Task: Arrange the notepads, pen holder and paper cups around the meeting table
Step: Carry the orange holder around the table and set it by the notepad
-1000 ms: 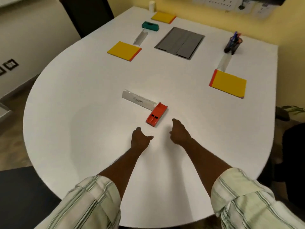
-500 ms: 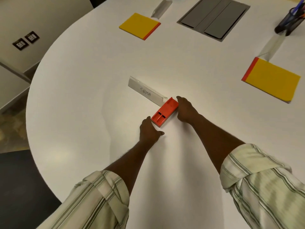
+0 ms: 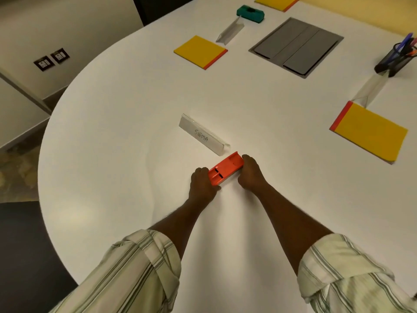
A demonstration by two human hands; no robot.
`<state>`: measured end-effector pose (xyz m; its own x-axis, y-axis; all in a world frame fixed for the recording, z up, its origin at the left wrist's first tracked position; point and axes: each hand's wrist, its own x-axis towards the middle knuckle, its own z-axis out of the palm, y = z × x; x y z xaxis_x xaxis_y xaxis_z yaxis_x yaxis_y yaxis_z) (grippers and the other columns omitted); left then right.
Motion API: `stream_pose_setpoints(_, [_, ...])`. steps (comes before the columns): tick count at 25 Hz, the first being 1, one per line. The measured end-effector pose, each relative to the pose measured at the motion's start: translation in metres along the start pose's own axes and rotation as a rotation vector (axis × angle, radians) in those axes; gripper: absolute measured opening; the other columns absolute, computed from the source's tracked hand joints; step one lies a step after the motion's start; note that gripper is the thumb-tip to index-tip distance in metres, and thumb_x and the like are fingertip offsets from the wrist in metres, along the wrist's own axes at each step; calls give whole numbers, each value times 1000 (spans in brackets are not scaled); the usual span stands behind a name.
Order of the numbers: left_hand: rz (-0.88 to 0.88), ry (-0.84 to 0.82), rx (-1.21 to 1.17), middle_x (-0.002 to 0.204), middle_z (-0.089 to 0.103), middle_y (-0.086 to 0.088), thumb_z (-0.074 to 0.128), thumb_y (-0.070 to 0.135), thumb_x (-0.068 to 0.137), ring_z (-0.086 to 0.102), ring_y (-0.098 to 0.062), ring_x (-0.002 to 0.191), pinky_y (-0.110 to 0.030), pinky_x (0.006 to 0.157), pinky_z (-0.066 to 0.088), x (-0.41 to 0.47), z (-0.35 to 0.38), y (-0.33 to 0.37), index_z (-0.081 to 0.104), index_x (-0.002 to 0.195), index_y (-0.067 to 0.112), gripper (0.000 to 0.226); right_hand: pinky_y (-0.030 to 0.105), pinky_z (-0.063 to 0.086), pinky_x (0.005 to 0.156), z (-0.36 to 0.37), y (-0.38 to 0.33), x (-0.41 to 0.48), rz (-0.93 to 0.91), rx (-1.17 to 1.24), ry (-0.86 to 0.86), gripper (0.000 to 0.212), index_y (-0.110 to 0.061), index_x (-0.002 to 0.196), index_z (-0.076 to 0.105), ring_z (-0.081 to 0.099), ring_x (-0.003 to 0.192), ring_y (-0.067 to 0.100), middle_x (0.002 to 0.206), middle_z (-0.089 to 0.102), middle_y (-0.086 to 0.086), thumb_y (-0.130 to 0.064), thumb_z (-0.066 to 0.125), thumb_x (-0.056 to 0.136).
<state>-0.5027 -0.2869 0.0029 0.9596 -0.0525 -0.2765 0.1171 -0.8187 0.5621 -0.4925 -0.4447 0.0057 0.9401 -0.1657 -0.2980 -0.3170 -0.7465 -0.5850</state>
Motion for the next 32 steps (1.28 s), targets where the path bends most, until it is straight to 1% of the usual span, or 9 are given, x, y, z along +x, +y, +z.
stream_pose_setpoints(2, [-16, 11, -68, 97, 61, -9, 82, 22, 66, 59, -22, 88, -23, 72, 41, -11, -2, -4, 59, 99, 7, 43, 32, 40, 92, 3, 0, -10, 29, 18, 15, 40, 1, 120, 48, 50, 112, 30, 120, 52, 18, 5, 53, 81])
stream_pose_setpoints(6, [-49, 74, -243, 79, 64, -5, 81, 14, 65, 56, -18, 68, -13, 56, 34, -45, -16, -12, 65, 85, 7, 26, 25, 38, 70, 4, -20, -40, 90, 119, 68, 17, -12, 84, 46, 49, 92, 27, 99, 51, 15, 6, 47, 82])
stream_pose_setpoints(8, [-42, 132, -275, 80, 67, -7, 81, 14, 65, 57, -19, 67, -12, 55, 34, -60, -23, -16, 65, 83, 6, 25, 32, 41, 90, 8, -35, -56, 137, 233, 116, 24, -4, 113, 52, 49, 113, 32, 120, 52, 19, -3, 48, 89])
stream_pose_setpoints(10, [-38, 180, -307, 80, 68, -8, 81, 15, 65, 60, -20, 68, -11, 55, 36, -74, -30, -19, 65, 82, 7, 25, 38, 34, 109, 15, -54, -72, 213, 368, 152, 54, 1, 141, 32, 39, 132, 33, 143, 40, 19, -20, 51, 95])
stream_pose_setpoints(15, [-7, 257, -422, 63, 61, 2, 79, 15, 70, 55, -8, 53, -5, 46, 37, -127, -66, -25, 65, 74, 7, 17, 46, 53, 91, 42, -114, -123, 290, 764, 187, 67, -10, 132, 31, 60, 106, 30, 123, 56, 13, -40, 67, 84])
stream_pose_setpoints(22, [57, 328, -461, 56, 47, -3, 64, 10, 74, 40, -8, 44, -14, 41, 25, -235, -161, -77, 47, 58, 8, 24, 40, 56, 83, 82, -215, -237, 227, 985, 225, 65, -7, 124, 40, 65, 95, 27, 108, 61, 9, -39, 74, 78])
stream_pose_setpoints(25, [98, 343, -376, 65, 50, -8, 62, 12, 74, 45, -14, 49, -20, 42, 26, -291, -209, -118, 49, 62, 6, 19, 42, 55, 86, 102, -265, -301, 193, 1034, 256, 65, -8, 125, 39, 63, 95, 26, 111, 60, 10, -32, 75, 78])
stream_pose_setpoints(29, [129, 232, -302, 74, 55, -5, 66, 9, 69, 54, -20, 62, -23, 47, 40, -349, -279, -166, 55, 76, 4, 14, 39, 53, 83, 131, -330, -370, 181, 1088, 242, 67, -9, 129, 36, 60, 94, 25, 115, 57, 9, -31, 75, 78])
stream_pose_setpoints(32, [131, 219, -237, 104, 51, -2, 76, 8, 66, 53, -18, 88, -28, 69, 49, -381, -330, -197, 57, 110, 7, 48, 42, 54, 87, 151, -377, -403, 107, 1087, 221, 69, -10, 132, 36, 62, 100, 28, 121, 57, 10, -33, 73, 79])
